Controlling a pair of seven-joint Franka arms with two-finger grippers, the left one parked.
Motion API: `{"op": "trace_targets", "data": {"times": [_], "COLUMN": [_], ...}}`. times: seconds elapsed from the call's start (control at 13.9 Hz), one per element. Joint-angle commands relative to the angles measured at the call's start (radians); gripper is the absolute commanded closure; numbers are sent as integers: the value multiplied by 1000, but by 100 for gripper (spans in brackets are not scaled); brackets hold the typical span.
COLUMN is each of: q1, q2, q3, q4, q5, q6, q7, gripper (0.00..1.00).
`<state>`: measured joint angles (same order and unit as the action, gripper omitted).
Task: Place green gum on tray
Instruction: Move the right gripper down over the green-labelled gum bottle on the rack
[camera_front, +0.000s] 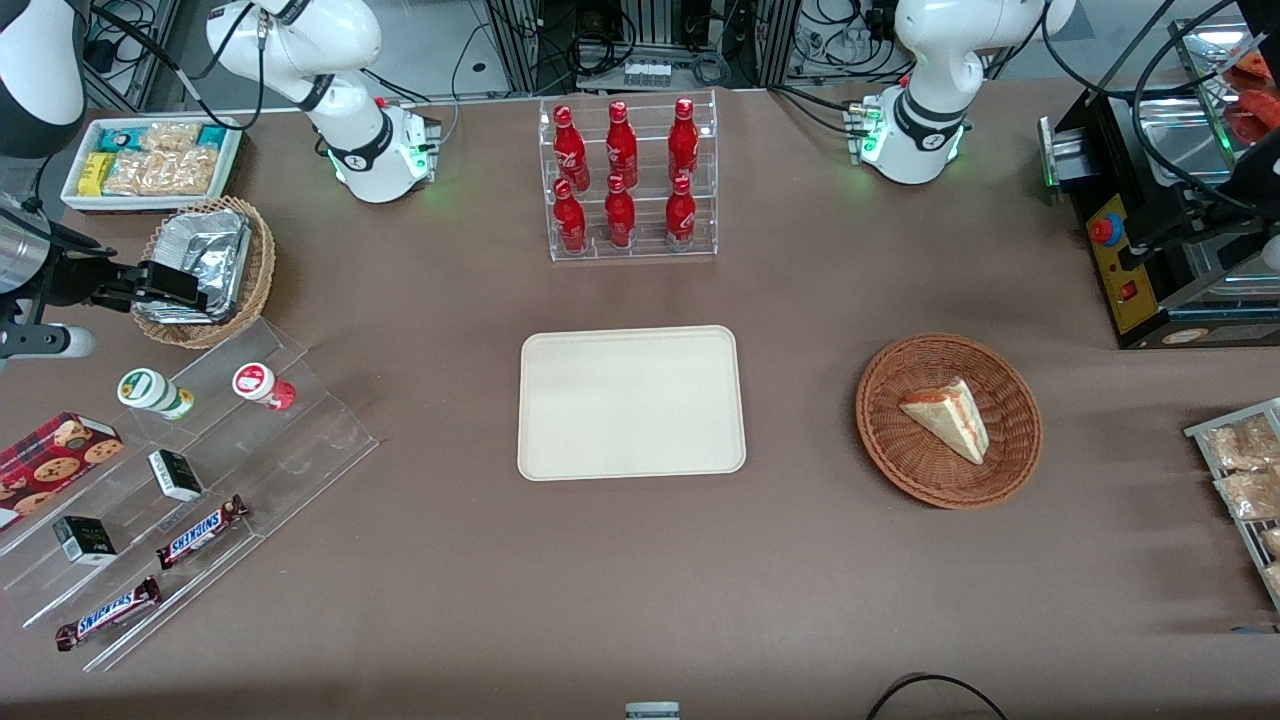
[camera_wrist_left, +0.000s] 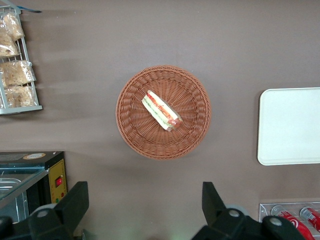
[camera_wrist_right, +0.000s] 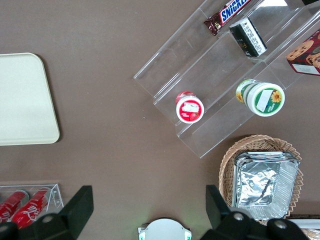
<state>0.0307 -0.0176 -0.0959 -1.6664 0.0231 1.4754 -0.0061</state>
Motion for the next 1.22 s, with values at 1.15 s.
{"op": "trace_targets", "data": {"times": [1.15], "q1": [-195], "q2": [21], "q3": [-21], "q4": [-320], "q5": [-38], "q6": [505], "q7": [-912], "gripper": [0]}}
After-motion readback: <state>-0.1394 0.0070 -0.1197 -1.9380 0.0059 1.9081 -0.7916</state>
